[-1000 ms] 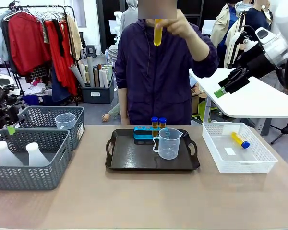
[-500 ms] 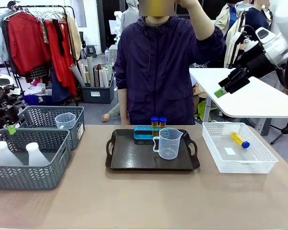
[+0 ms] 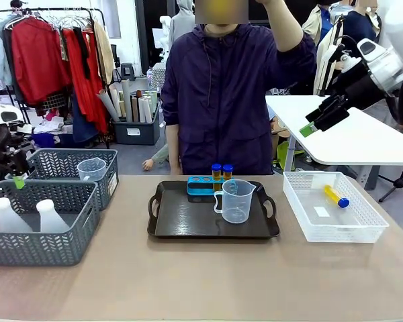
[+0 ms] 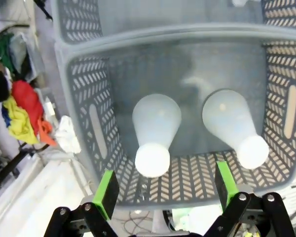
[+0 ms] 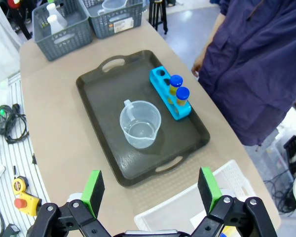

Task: Prepare the laboratory tools.
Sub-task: Pick up one Small flask and place it on the Handle tray.

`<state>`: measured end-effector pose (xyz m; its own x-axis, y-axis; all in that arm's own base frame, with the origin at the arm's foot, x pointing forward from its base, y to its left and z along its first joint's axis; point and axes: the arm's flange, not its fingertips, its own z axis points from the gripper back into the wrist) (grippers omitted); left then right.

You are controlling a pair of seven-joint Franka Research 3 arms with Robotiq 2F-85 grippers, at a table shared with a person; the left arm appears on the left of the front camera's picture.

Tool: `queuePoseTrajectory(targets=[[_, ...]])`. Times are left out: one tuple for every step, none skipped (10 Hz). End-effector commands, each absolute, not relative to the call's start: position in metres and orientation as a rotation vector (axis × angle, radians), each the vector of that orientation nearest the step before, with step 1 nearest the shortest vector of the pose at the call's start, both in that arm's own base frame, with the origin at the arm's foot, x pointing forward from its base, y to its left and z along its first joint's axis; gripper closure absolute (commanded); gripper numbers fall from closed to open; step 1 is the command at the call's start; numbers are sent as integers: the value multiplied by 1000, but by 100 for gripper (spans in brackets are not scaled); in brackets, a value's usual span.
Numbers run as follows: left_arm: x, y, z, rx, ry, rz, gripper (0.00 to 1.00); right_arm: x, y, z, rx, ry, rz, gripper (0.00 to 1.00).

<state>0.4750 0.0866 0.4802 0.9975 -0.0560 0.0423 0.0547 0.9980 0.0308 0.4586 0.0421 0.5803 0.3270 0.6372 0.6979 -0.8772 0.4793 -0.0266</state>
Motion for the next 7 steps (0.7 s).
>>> queuePoseTrajectory(targets=[[471,92,465,66,-158,-66,0,459,43,581,405,-723,1028,0],[468,90,460,69,-192,-64,0,459,43,581,405,-723,1028,0],[463,85,456,95,-211,-46,0,459,43,581,405,-723,1028,0],[463,88,449,88,-212,-27,0,459,43,581,405,-723,1028,0],[460,95,448,88,-198,-15,0,459,43,581,405,-723,1028,0],[455,96,449,96,-188,-4,0,459,43,581,405,-723,1028,0],[451,93,445,92,-189,7,0,459,43,581,405,-723,1028,0]])
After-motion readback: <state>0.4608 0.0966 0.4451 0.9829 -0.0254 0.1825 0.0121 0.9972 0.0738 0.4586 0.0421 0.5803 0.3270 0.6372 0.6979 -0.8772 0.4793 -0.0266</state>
